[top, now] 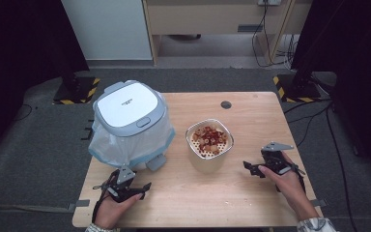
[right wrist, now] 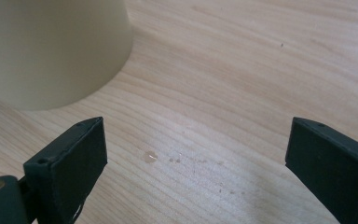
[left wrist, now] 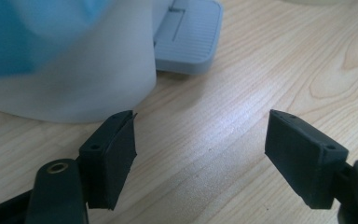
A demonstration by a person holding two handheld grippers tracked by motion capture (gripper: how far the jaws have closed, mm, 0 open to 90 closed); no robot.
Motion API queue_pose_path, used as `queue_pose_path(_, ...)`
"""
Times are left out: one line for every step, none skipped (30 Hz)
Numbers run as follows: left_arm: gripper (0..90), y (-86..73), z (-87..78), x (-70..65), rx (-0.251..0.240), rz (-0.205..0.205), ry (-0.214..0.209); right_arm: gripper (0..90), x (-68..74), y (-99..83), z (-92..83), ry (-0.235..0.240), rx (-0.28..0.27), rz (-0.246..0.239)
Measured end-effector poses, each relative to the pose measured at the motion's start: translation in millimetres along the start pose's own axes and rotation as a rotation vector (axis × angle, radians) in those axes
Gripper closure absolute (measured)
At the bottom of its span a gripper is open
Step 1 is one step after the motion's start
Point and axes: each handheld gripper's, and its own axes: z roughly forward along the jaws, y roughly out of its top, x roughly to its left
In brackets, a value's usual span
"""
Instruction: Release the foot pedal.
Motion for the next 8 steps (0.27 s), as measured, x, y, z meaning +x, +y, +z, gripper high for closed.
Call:
queue_pose_path(23.5,-0.1,0.4,-0.1,0.004,-0.001,-0.001,5.8,0.0,-1.7,2.1,-0.003,0.003,-0.005)
queue_pose_path(23.4,-0.3,0.5,0.1,0.007,-0.002,-0.001,5.8,0.8,-3.9,4.4,-0.009,0.013,-0.007)
queue_pose_path(23.2,-0.3,0.6,0.3,0.006,-0.006,-0.002,5.8,1.1,-5.4,5.9,-0.01,0.024,-0.009)
queue_pose_path(23.2,-0.3,0.4,0.9,0.005,-0.012,-0.003,5.8,1.5,-6.6,7.1,-0.013,0.033,-0.008)
queue_pose_path(23.2,-0.1,0.2,1.6,0.004,-0.014,-0.001,5.8,1.9,-8.2,8.7,-0.018,0.043,-0.008)
queue_pose_path(23.2,0.0,0.2,2.0,0.003,-0.015,0.003,5.7,1.9,-10.5,11.1,-0.026,0.054,-0.011)
queue_pose_path(23.1,0.2,0.1,2.5,0.003,-0.014,0.007,5.6,2.4,-12.0,12.4,-0.029,0.067,-0.006)
queue_pose_path(23.0,0.1,0.1,2.9,0.005,-0.014,0.01,4.9,2.7,-13.8,14.5,-0.042,0.081,-0.012)
